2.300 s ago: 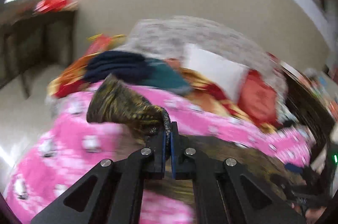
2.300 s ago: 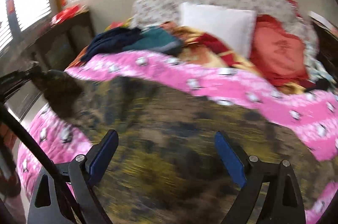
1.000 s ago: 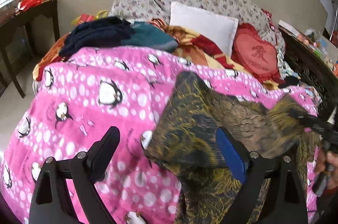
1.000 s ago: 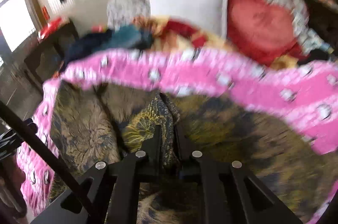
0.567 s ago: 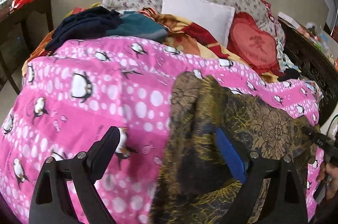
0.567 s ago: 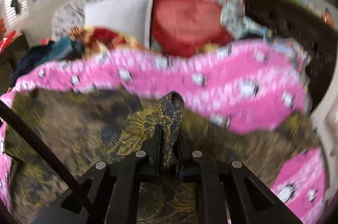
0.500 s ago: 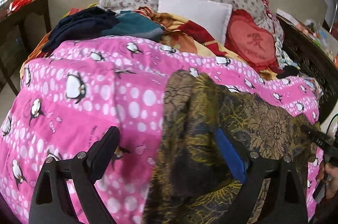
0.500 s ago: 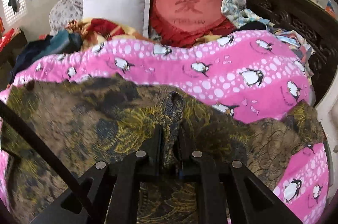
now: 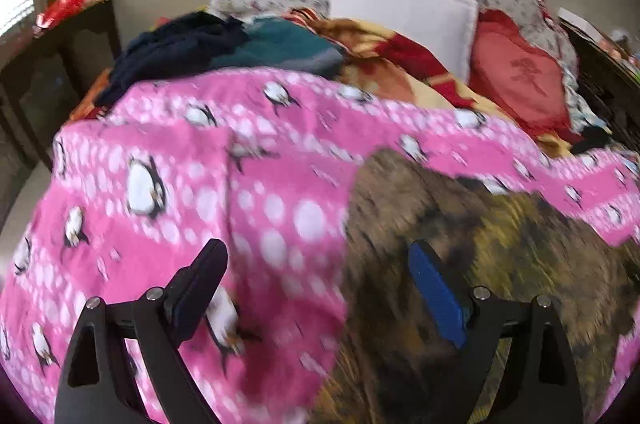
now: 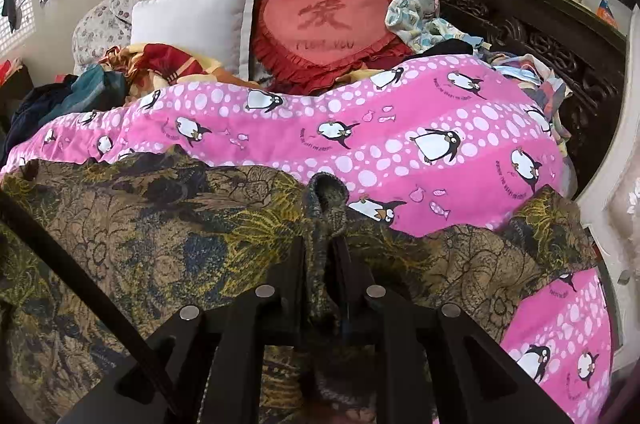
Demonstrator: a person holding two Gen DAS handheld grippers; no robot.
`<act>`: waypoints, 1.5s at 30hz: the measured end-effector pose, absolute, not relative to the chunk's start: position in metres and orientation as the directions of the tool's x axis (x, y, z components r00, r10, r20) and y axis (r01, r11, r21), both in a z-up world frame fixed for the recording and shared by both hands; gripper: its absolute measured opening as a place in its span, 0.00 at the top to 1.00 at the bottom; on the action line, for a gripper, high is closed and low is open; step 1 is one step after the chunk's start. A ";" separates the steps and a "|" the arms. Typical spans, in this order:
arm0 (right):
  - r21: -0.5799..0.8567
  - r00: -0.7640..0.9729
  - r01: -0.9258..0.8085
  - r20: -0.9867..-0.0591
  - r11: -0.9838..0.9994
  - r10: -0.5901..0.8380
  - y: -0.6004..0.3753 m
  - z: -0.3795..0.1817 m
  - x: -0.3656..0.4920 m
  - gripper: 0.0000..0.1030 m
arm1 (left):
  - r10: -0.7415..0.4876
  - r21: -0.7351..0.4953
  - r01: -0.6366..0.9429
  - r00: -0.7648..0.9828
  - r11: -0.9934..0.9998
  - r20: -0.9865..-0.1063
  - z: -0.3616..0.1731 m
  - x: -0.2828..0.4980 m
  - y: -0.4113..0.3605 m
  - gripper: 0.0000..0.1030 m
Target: Fold small clothes
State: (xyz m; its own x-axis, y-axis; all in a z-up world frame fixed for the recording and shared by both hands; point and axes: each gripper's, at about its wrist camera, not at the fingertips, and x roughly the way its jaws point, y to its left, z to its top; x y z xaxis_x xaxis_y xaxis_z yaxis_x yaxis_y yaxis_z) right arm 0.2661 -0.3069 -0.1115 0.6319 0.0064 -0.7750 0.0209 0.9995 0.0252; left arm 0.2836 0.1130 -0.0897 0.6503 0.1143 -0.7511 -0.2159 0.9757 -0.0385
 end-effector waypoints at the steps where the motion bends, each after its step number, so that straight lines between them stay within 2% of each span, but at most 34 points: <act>1: 0.031 0.632 0.022 -0.775 0.999 0.010 -0.309 -0.111 0.265 0.86 | 0.115 -0.042 -0.222 0.647 0.974 -0.754 -0.090 0.289 0.117 0.11; 5: 0.058 0.623 0.019 -0.781 0.998 0.033 -0.317 -0.111 0.262 0.86 | 0.035 -0.102 -0.187 0.616 0.977 -0.787 -0.098 0.313 0.122 0.11; 7: 0.060 0.625 0.017 -0.780 0.998 0.036 -0.317 -0.111 0.262 0.86 | 0.029 -0.091 -0.165 0.610 0.982 -0.792 -0.102 0.319 0.118 0.12; 8: 0.061 0.625 0.017 -0.779 0.998 0.037 -0.317 -0.110 0.262 0.86 | 0.048 -0.069 -0.166 0.614 0.984 -0.788 -0.103 0.321 0.116 0.24; 9: 0.062 0.626 0.015 -0.779 0.998 0.038 -0.316 -0.110 0.263 0.86 | 0.063 -0.051 -0.165 0.620 0.985 -0.782 -0.102 0.322 0.113 0.43; 10: 0.060 0.629 0.006 -0.776 0.998 0.043 -0.315 -0.109 0.263 0.86 | 0.075 -0.033 -0.159 0.630 0.987 -0.773 -0.100 0.322 0.112 0.54; 11: 0.057 0.633 -0.002 -0.773 0.998 0.045 -0.313 -0.108 0.263 0.86 | 0.074 -0.028 -0.148 0.638 0.989 -0.766 -0.097 0.322 0.111 0.91; 12: 0.053 0.639 -0.012 -0.768 0.999 0.049 -0.312 -0.105 0.263 0.86 | 0.071 -0.029 -0.146 0.636 0.989 -0.769 -0.094 0.324 0.113 1.00; 16: 0.099 0.685 0.020 -0.726 0.995 0.058 -0.322 -0.083 0.261 0.88 | 0.117 -0.016 -0.190 0.667 0.982 -0.736 -0.082 0.328 0.134 1.00; 18: 0.105 0.684 0.049 -0.728 0.993 0.043 -0.329 -0.081 0.260 0.88 | 0.108 -0.041 -0.208 0.657 0.977 -0.746 -0.085 0.330 0.147 1.00; 21: 0.000 0.665 0.102 -0.744 0.995 -0.068 -0.332 -0.092 0.258 0.88 | 0.081 -0.067 -0.203 0.642 0.977 -0.762 -0.094 0.328 0.154 1.00; 23: -0.014 0.632 0.114 -0.771 0.993 -0.084 -0.337 -0.105 0.260 0.88 | 0.066 -0.071 -0.186 0.640 0.980 -0.765 -0.095 0.324 0.152 1.00; 25: -0.039 0.579 0.079 -0.811 0.996 -0.078 -0.337 -0.123 0.265 0.87 | 0.060 -0.063 -0.167 0.644 0.984 -0.762 -0.093 0.320 0.146 0.95; 26: -0.056 0.578 0.083 -0.810 0.995 -0.094 -0.337 -0.124 0.264 0.80 | 0.053 -0.061 -0.154 0.643 0.986 -0.764 -0.092 0.318 0.142 0.81; 27: -0.083 0.586 0.115 -0.799 0.990 -0.135 -0.338 -0.118 0.262 0.72 | 0.041 -0.064 -0.140 0.642 0.988 -0.766 -0.091 0.317 0.138 0.55; 28: -0.092 0.609 0.154 -0.775 0.984 -0.168 -0.339 -0.108 0.258 0.52 | 0.027 -0.070 -0.124 0.644 0.990 -0.765 -0.090 0.315 0.135 0.41; 29: -0.076 0.634 0.176 -0.754 0.981 -0.172 -0.340 -0.099 0.255 0.39 | 0.021 -0.072 -0.116 0.650 0.991 -0.760 -0.089 0.313 0.132 0.29; 32: 0.103 0.734 0.132 -0.679 0.986 -0.027 -0.327 -0.061 0.246 0.35 | 0.031 -0.052 -0.108 0.655 0.993 -0.755 -0.086 0.303 0.125 0.29; 35: 0.213 0.717 -0.145 -0.651 0.966 0.251 -0.260 -0.040 0.259 0.35 | 0.019 -0.065 -0.110 0.634 0.992 -0.773 -0.089 0.283 0.124 0.29; 38: 0.258 0.616 -0.375 -0.649 0.891 0.447 -0.170 -0.037 0.281 0.35 | -0.007 -0.071 -0.080 0.615 0.994 -0.789 -0.098 0.254 0.120 0.29; 43: 0.223 0.471 -0.563 -0.704 0.796 0.531 -0.044 -0.058 0.307 0.35 | -0.041 -0.085 -0.044 0.608 0.995 -0.793 -0.112 0.212 0.109 0.28; 45: 0.210 0.435 -0.584 -0.734 0.784 0.521 -0.015 -0.071 0.316 0.37 | -0.050 -0.079 -0.021 0.601 0.997 -0.798 -0.118 0.202 0.104 0.28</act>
